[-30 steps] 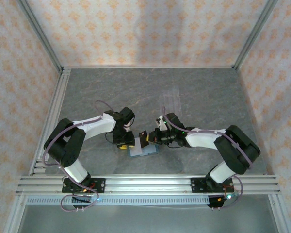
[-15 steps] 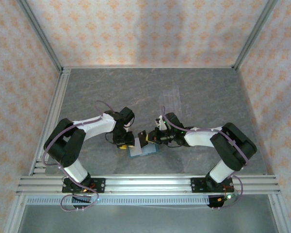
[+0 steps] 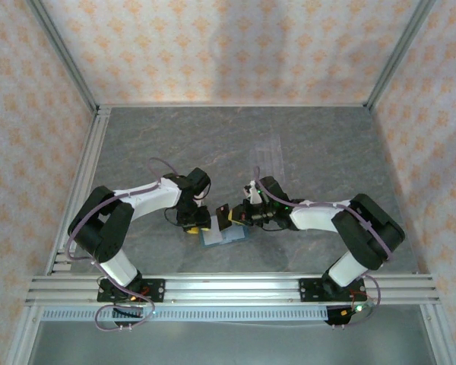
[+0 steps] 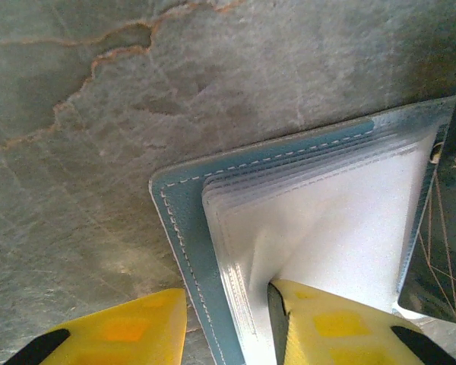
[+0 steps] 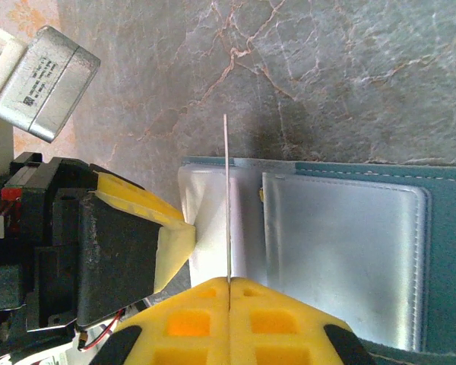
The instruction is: Put the credit cards into the card holder
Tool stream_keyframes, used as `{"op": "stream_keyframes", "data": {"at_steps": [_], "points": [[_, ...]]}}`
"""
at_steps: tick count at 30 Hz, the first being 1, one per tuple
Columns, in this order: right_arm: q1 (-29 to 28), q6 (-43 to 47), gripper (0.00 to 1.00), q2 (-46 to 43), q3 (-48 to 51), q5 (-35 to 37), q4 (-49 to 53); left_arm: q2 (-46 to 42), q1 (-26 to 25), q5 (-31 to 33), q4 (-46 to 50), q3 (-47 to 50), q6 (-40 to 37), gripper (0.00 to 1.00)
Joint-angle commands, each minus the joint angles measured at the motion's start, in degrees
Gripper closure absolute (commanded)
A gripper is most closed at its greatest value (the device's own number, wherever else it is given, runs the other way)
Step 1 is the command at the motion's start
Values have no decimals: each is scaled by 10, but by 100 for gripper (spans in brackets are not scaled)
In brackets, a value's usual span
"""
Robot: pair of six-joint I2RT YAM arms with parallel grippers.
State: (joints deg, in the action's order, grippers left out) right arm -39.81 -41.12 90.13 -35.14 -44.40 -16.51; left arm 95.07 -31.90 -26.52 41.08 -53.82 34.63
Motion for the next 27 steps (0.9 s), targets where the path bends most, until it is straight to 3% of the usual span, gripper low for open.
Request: {"op": "stream_keyframes", "data": {"at_steps": [1,13,27], "points": [[3,9,100,-8,-4,-3,9,9,-2,30,17,20,6,65],[-5,14,100,28,-3,-4,-3,13,-2,31,19,16,3,65],[-18,5,100,2,43,-10,-10,19,-2,31,20,11,2,65]]}}
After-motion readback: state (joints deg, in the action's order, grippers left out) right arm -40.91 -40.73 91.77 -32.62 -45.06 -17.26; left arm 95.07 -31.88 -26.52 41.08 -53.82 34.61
